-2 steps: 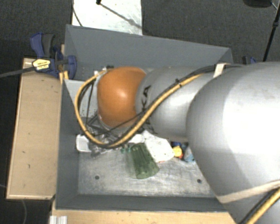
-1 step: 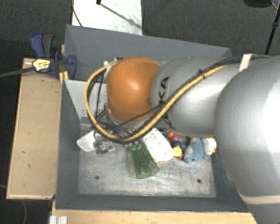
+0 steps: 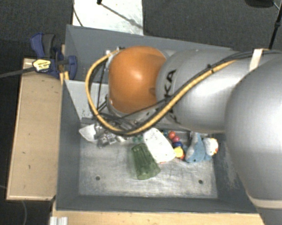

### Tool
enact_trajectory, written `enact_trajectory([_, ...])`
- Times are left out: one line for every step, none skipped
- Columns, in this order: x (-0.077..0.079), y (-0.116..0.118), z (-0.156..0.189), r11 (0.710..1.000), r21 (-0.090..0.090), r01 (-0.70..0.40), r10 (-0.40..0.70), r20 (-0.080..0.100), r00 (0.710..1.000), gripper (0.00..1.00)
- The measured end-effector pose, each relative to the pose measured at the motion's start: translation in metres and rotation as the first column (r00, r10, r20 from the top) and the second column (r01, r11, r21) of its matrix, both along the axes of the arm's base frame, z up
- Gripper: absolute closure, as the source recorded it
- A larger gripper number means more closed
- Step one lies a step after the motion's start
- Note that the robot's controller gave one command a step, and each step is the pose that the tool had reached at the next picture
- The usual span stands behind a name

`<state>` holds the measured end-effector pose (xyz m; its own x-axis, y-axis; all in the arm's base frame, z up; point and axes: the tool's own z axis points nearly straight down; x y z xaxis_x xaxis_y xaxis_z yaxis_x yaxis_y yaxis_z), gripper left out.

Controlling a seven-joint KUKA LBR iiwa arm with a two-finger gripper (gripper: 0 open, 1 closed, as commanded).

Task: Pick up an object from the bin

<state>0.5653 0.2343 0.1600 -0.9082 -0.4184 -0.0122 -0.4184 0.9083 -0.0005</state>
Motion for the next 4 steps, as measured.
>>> enact_trajectory([0.005,0.0,0.016,1.0,-0.006,-0.004,0.004,-0.014,1.0,1.0])
enact_trajectory([-0.014,0.002,0.018,1.0,0.0,-0.008,0.008,-0.002,1.0,1.0])
enact_trajectory([-0.005,0.005,0.034,1.0,-0.004,-0.006,0.006,-0.012,1.0,1.0])
enact_trajectory([-0.016,0.009,0.045,1.0,-0.003,-0.019,0.019,-0.007,1.0,1.0])
